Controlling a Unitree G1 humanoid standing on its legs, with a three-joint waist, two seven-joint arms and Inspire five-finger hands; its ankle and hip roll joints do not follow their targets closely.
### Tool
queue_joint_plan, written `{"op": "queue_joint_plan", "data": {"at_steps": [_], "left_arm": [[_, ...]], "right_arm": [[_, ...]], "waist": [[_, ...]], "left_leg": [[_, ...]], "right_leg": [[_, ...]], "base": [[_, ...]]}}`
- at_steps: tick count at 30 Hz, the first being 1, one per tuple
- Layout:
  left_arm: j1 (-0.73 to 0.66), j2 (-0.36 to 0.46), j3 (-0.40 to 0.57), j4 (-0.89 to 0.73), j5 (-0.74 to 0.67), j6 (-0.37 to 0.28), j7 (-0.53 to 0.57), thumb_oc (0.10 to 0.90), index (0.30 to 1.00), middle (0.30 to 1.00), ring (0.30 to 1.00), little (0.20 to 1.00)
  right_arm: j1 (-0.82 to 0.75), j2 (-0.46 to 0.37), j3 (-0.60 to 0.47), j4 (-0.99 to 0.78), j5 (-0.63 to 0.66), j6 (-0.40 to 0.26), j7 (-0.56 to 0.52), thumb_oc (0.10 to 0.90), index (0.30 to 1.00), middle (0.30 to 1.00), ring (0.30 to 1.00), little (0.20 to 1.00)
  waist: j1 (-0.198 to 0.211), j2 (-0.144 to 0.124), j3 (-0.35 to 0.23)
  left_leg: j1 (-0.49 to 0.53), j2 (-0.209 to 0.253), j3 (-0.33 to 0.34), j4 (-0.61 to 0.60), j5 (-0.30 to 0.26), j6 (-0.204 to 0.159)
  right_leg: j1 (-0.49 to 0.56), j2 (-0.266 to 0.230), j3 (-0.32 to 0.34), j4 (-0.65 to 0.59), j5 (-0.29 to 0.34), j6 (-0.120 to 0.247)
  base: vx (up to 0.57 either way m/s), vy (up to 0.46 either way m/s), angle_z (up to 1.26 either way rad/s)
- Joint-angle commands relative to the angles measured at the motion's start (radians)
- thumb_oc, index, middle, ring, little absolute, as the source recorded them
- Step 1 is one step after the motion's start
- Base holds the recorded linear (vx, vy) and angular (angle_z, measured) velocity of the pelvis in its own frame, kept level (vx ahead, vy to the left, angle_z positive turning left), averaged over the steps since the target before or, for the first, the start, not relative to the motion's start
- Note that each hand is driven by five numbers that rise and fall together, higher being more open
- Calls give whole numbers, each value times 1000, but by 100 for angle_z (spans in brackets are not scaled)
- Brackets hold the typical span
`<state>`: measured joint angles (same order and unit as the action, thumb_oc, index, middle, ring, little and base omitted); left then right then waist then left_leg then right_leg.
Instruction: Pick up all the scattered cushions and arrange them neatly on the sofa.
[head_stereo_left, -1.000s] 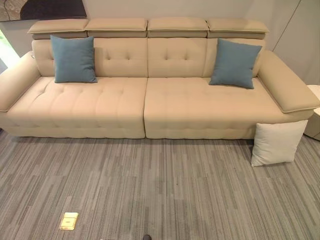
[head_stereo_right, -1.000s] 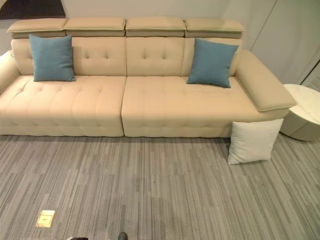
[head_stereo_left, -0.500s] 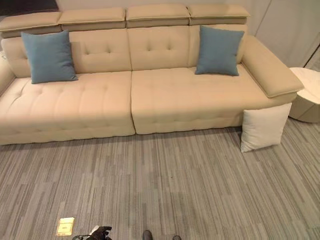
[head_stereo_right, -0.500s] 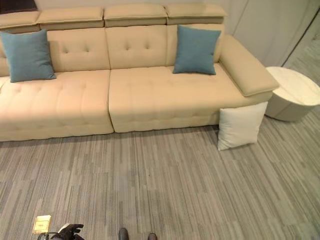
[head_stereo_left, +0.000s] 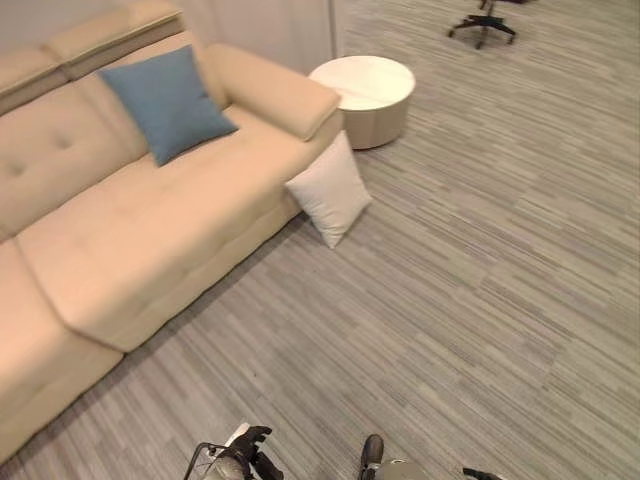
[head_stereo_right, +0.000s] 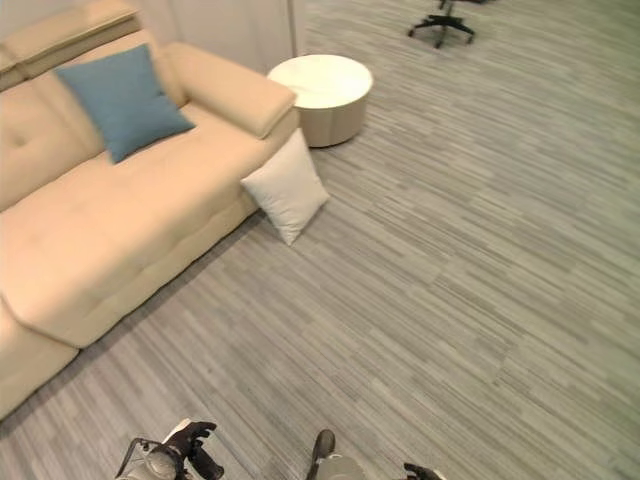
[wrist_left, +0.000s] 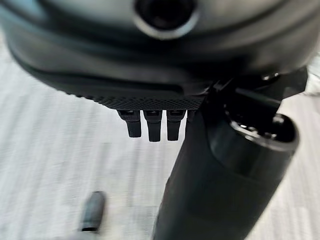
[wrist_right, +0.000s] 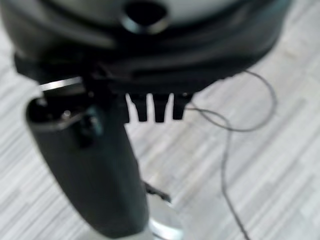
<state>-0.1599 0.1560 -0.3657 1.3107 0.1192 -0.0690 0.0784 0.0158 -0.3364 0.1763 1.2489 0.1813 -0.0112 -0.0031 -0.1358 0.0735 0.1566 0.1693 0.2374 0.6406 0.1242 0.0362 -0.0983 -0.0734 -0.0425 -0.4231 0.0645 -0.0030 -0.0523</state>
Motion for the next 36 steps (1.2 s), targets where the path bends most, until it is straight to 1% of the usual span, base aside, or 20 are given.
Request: {"op": "queue_joint_plan", "data": {"at_steps": [1, 2, 3, 5, 7, 8, 10, 12, 15, 17, 20, 21, 24, 25, 26, 28, 29, 31, 32, 36], "left_arm": [[-50, 16, -11, 16, -14, -14, 37, 800, 900, 900, 900, 900], [-55, 12, -25, 4, -17, -16, 42, 800, 900, 900, 900, 900], [-51, 8, -31, -4, -29, -16, 59, 800, 900, 900, 900, 900], [-36, -11, -47, -10, -56, -30, 72, 800, 900, 900, 900, 900], [-46, -19, -55, -7, -55, -29, 84, 800, 900, 900, 900, 900], [-43, -23, -58, -10, -50, -29, 90, 800, 900, 900, 900, 900], [-41, -23, -59, -8, -48, -29, 90, 800, 900, 900, 900, 900], [-29, -30, -67, 10, -38, -29, 83, 800, 900, 900, 900, 900], [-4, -22, -50, 38, -21, -19, 73, 800, 900, 900, 900, 900], [32, -21, -12, 59, -31, -18, 51, 800, 900, 900, 900, 900], [51, 0, 11, 64, -24, -16, 40, 800, 900, 900, 900, 900], [51, 6, 14, 62, -26, -17, 34, 800, 900, 900, 900, 900], [47, 16, 23, 53, -41, -13, 29, 800, 900, 900, 900, 900], [46, 15, 23, 53, -41, -13, 29, 800, 900, 900, 900, 900], [29, 25, 15, 49, -47, -7, 26, 800, 900, 900, 900, 900], [20, 28, 11, 48, -46, -7, 25, 800, 900, 900, 900, 900], [2, 26, -4, 44, -38, -9, 23, 800, 900, 900, 900, 900], [-8, 25, -17, 38, -31, -12, 22, 800, 900, 900, 900, 900], [-24, 25, -41, 26, -11, -19, 22, 800, 900, 900, 900, 900], [-47, 22, -57, 16, 4, -30, 30, 800, 900, 900, 900, 900]], "right_arm": [[-46, 32, 60, 42, -55, -29, -10, 800, 900, 900, 900, 900], [-54, 27, 63, 35, -58, -30, -19, 800, 900, 900, 900, 900], [-66, 32, 78, 28, -57, -26, -25, 800, 900, 900, 900, 900], [-82, 44, 102, -22, -46, -47, -46, 800, 900, 900, 900, 900], [-92, 43, 133, -49, -74, -59, -67, 800, 900, 900, 900, 900], [-96, 39, 163, -58, -113, -61, -77, 800, 900, 900, 900, 900], [-103, 40, 175, -58, -125, -61, -81, 800, 900, 900, 900, 900], [-122, 39, 184, -51, -149, -62, -89, 800, 900, 900, 900, 900], [-145, 36, 187, -43, -167, -56, -88, 800, 900, 900, 900, 900], [-136, 39, 178, -34, -175, -54, -73, 800, 900, 900, 900, 900], [-145, 48, 163, -12, -165, -50, -54, 800, 900, 900, 900, 900], [-148, 50, 158, -8, -156, -50, -48, 800, 900, 900, 900, 900], [-146, 50, 136, 6, -143, -48, -29, 800, 900, 900, 900, 900], [-146, 49, 136, 7, -143, -48, -29, 800, 900, 900, 900, 900], [-144, 48, 127, 4, -148, -41, -23, 800, 900, 900, 900, 900], [-141, 48, 124, 3, -147, -40, -22, 800, 900, 900, 900, 900], [-131, 50, 125, 3, -137, -43, -22, 800, 900, 900, 900, 900], [-128, 49, 128, 1, -135, -43, -20, 800, 900, 900, 900, 900], [-123, 48, 127, 6, -131, -41, -18, 800, 900, 900, 900, 900], [-120, 48, 123, 21, -128, -32, -17, 800, 900, 900, 900, 900]], "waist": [[27, -20, 15], [44, -28, 23], [69, -53, 25], [124, -85, 36], [138, -81, 50], [151, -62, 51], [165, -51, 47], [196, -17, 36], [223, -12, 30], [243, -2, -3], [269, -39, -42], [276, -48, -44], [259, -51, -32], [261, -48, -34], [229, 3, -20], [203, 8, -7], [181, 25, -1], [155, 21, 12], [132, 7, 13], [96, 6, 20]], "left_leg": [[-67, 118, -144, 252, 93, -98], [-106, 118, -213, 322, 100, -83], [-169, 36, -306, 371, 59, -21], [-298, -158, -495, 395, -39, 33], [-349, -165, -501, 326, -55, 43], [-355, -212, -523, 166, -62, 58], [-356, -251, -559, 54, -27, 58], [-416, -323, -644, -140, 81, 46], [-460, -344, -605, -190, 113, 42], [-420, -348, -629, -211, 134, 71], [-376, -372, -641, -187, 115, 104], [-357, -374, -631, -179, 97, 114], [-264, -379, -642, -163, 31, 148], [-267, -376, -642, -162, 31, 148], [-184, -331, -668, -178, -3, 163], [-144, -329, -686, -192, -19, 166], [-98, -308, -706, -203, -51, 160], [-60, -309, -729, -202, -77, 154], [-23, -312, -755, -203, -112, 143], [47, -297, -799, -211, -174, 122]], "right_leg": [[103, -6, 48, -136, -51, 94], [121, 4, 69, -144, -60, 81], [117, -4, 110, -140, -48, 72], [154, 5, 264, -147, -56, 84], [180, 4, 311, -150, -69, 86], [205, 20, 346, -152, -80, 92], [214, 38, 370, -152, -86, 94], [256, 100, 442, -152, -114, 81], [317, 118, 505, -152, -153, 75], [335, 123, 526, -152, -162, 76], [348, 88, 520, -39, -168, 111], [326, 75, 508, 38, -140, 142], [188, 15, 446, 402, 84, 283], [186, 19, 447, 399, 88, 283], [57, -20, 362, 585, 126, 270], [14, -66, 306, 605, 79, 238], [-64, -86, 258, 512, 11, 191], [-79, -82, 249, 436, -25, 177], [-119, -75, 279, 263, -19, 181], [-142, -64, 356, 29, 40, 210]], "base": [[211, -440, -116], [115, -176, -115], [213, -188, -85], [340, -166, -162], [328, -52, -187], [268, 27, -129], [287, 34, -76], [461, -22, -69], [443, -12, -55], [504, 89, -97], [488, 103, -79], [387, 92, -71], [307, 80, -29], [390, 185, 33], [386, 178, 38], [410, 100, 52], [307, -16, 58], [484, -91, 51], [488, -131, 43], [443, -121, 53]]}}
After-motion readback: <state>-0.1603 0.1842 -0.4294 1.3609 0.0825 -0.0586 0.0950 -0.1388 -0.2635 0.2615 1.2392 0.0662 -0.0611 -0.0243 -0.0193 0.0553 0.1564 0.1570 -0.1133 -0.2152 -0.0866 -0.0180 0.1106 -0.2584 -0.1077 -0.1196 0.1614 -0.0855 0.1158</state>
